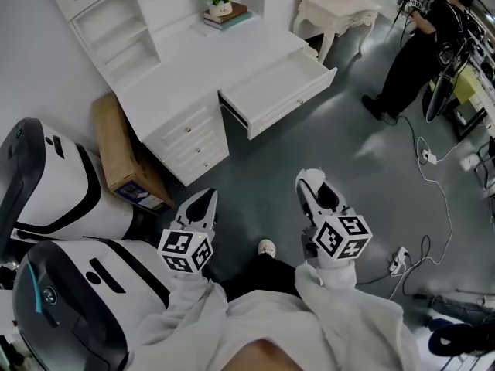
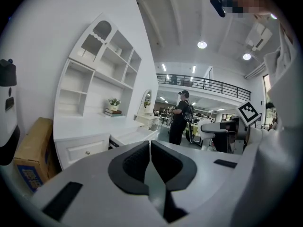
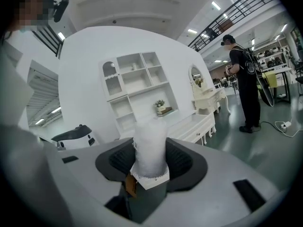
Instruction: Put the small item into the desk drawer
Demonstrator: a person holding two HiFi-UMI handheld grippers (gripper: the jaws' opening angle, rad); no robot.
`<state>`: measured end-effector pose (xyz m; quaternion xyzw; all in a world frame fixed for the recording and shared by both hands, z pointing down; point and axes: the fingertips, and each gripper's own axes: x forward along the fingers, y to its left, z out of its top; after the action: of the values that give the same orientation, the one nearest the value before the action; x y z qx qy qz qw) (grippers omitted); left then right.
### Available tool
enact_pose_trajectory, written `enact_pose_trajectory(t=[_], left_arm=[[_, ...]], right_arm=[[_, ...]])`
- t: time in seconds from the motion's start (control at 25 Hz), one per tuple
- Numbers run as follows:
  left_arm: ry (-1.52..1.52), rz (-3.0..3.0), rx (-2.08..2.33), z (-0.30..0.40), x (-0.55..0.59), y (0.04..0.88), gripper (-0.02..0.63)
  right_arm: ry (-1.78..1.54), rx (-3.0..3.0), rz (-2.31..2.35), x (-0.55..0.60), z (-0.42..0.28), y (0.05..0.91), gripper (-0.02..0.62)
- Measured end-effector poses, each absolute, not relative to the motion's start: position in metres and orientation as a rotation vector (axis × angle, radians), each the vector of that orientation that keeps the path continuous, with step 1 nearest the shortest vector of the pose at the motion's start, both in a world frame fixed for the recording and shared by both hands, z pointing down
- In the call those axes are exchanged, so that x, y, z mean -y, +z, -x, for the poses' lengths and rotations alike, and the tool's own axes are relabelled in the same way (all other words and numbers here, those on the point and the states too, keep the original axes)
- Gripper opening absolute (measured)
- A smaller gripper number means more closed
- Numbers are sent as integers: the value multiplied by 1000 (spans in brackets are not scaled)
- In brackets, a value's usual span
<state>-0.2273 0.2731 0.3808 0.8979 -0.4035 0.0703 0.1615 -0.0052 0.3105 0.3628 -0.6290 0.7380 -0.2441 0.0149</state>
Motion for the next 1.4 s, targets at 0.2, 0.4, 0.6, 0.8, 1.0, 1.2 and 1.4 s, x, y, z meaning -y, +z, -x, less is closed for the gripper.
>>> enact_pose_trajectory(t=[0.2, 0.4, 0.6, 0.8, 1.0, 1.2, 1.4], left_arm=[[200, -2557, 1155, 216, -257, 382, 26], [198, -2550, 1165, 198, -239, 386, 26], [181, -2549, 1190, 177, -225, 388, 26], [223, -2561, 1161, 156, -230, 399, 26], [221, -2554, 1194, 156, -227, 397, 26], [233, -2556, 1190, 149, -219, 398, 26], [228, -2574, 1161, 135, -199, 397, 26]], right_arm=[[-767, -2306, 1954, -293, -6, 365, 193], [-766, -2319, 1943, -275, -23, 367, 193], [-774, -2331, 1931, -261, -42, 373, 193], [-833, -2313, 1916, -259, -53, 388, 193], [-845, -2315, 1904, -259, -56, 391, 193], [-846, -2308, 1908, -252, -63, 390, 193], [-831, -2294, 1924, -237, -74, 388, 193]])
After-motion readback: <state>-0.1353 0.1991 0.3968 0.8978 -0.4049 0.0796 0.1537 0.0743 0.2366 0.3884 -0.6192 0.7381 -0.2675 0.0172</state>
